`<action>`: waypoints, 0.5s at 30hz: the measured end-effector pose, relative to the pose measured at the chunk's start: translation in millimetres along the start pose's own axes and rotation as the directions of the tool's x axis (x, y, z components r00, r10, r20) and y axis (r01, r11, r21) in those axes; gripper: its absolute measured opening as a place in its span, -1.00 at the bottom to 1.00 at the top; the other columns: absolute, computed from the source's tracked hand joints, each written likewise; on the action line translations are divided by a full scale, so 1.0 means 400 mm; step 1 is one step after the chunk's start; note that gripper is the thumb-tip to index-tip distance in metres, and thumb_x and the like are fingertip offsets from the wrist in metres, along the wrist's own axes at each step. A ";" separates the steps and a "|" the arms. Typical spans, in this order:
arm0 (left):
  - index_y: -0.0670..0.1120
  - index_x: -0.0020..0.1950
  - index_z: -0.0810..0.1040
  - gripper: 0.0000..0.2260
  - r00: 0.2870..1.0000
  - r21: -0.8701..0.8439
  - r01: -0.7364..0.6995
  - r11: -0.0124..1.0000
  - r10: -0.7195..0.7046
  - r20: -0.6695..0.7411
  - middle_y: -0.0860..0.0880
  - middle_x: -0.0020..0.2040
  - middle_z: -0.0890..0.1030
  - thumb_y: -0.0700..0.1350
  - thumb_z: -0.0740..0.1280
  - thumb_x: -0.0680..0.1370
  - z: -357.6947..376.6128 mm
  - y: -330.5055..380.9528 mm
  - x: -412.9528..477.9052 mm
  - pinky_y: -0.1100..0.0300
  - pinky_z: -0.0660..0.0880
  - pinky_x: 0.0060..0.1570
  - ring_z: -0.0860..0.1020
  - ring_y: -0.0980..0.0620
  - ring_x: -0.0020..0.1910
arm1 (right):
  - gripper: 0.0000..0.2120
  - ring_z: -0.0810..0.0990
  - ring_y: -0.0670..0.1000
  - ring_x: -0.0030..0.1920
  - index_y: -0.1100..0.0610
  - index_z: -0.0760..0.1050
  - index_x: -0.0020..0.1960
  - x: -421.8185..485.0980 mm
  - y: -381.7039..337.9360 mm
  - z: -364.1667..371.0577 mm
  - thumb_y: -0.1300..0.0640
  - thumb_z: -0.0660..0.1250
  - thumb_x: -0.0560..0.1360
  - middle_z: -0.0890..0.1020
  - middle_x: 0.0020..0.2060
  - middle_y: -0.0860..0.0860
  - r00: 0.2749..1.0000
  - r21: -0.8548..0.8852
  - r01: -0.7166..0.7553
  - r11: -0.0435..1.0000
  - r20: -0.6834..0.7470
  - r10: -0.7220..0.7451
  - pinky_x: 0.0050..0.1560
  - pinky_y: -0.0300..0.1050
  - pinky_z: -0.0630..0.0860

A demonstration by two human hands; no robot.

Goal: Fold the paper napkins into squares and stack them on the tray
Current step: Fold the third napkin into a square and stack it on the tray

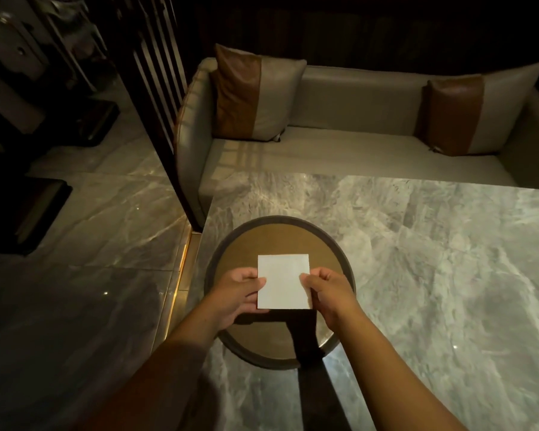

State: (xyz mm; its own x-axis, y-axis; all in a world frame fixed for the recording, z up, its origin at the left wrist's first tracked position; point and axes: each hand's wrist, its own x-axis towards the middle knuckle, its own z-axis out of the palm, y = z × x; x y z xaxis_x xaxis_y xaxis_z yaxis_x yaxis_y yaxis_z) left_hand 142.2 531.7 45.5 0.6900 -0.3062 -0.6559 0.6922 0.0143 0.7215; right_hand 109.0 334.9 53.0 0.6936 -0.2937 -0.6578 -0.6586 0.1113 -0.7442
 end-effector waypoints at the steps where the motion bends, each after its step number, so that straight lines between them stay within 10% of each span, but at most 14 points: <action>1: -0.16 0.20 0.54 -0.81 1.000 0.049 -0.010 0.999 0.012 -0.028 -0.15 0.08 0.71 -0.16 0.35 0.61 -0.003 -0.004 0.008 0.03 0.65 -0.11 0.71 -0.10 0.01 | -0.81 0.70 0.20 -0.03 0.18 0.55 -0.20 0.014 0.001 0.001 0.15 0.39 0.56 0.71 -0.13 0.18 1.000 -0.029 0.005 1.000 -0.010 -0.005 -0.10 0.04 0.59; 5: -0.20 0.08 0.56 -0.86 0.990 0.210 -0.010 0.978 0.040 -0.138 -0.15 0.04 0.70 -0.13 0.33 0.61 -0.014 -0.021 0.047 0.04 0.66 -0.13 0.70 -0.10 -0.02 | -0.80 0.71 0.11 -0.06 0.14 0.60 -0.23 0.059 0.025 0.020 0.13 0.40 0.56 0.72 -0.16 0.09 1.000 -0.137 0.002 0.991 -0.023 -0.005 0.05 0.10 0.66; 15: -0.20 -0.07 0.58 -0.92 0.972 0.429 0.099 0.898 0.005 -0.235 -0.15 -0.06 0.66 -0.19 0.38 0.58 -0.032 -0.083 0.148 0.04 0.66 -0.06 0.66 -0.10 -0.05 | -0.80 0.55 -0.05 -0.35 0.14 0.59 -0.24 0.112 0.102 0.021 0.19 0.39 0.57 0.63 -0.38 -0.01 0.998 -0.307 0.018 0.952 -0.052 -0.036 -0.39 -0.30 0.46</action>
State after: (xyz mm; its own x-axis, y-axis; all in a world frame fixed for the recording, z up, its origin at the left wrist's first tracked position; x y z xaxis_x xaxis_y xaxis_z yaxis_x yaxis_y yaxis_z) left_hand 162.9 525.2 -20.1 0.7241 -0.0741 -0.6857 0.5989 -0.4257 0.6783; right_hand 115.6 334.4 -8.1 0.7008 -0.3468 -0.6234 -0.7035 -0.1909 -0.6846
